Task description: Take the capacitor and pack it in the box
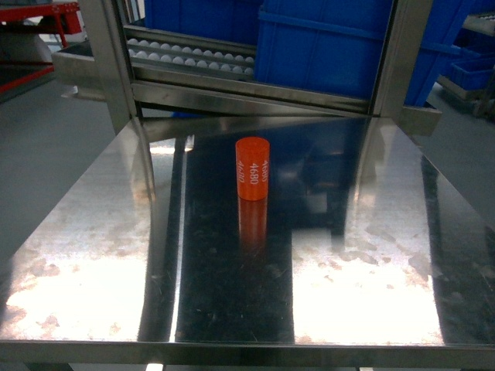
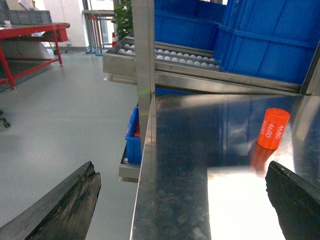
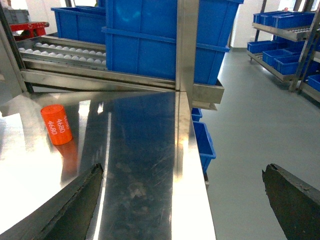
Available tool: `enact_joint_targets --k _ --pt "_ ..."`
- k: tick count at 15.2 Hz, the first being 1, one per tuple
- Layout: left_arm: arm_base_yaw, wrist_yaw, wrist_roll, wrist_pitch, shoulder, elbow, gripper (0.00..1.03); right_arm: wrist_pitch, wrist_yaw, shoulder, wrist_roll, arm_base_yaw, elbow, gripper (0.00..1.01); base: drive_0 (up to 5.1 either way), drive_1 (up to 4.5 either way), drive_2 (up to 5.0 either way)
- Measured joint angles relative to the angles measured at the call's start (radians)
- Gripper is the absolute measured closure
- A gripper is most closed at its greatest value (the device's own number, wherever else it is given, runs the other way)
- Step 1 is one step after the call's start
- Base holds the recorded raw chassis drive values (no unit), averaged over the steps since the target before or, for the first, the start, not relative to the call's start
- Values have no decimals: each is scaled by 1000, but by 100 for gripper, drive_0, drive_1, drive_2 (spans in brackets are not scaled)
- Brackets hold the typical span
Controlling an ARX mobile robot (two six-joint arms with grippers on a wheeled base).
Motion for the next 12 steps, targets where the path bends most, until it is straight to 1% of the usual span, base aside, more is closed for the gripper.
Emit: enact_joint_targets --k 7,8,9,10,11,12 --pt "-1 -6 -1 1 0 0 5 0 0 0 0 0 0 3 0 0 0" --pt "-112 -254 -42 168 140 8 5 0 2 0 0 0 0 3 0 0 0" --pt "-143 -377 -75 370 392 43 5 1 0 0 0 0 0 3 0 0 0" --pt "-95 -365 -80 622 700 101 5 0 1 0 0 0 0 3 0 0 0" --pt "-82 -274 -78 821 963 198 5 0 0 0 0 0 0 3 0 0 0" --pt "-86 -156 -71 957 1198 320 5 2 0 0 0 0 0 3 0 0 0"
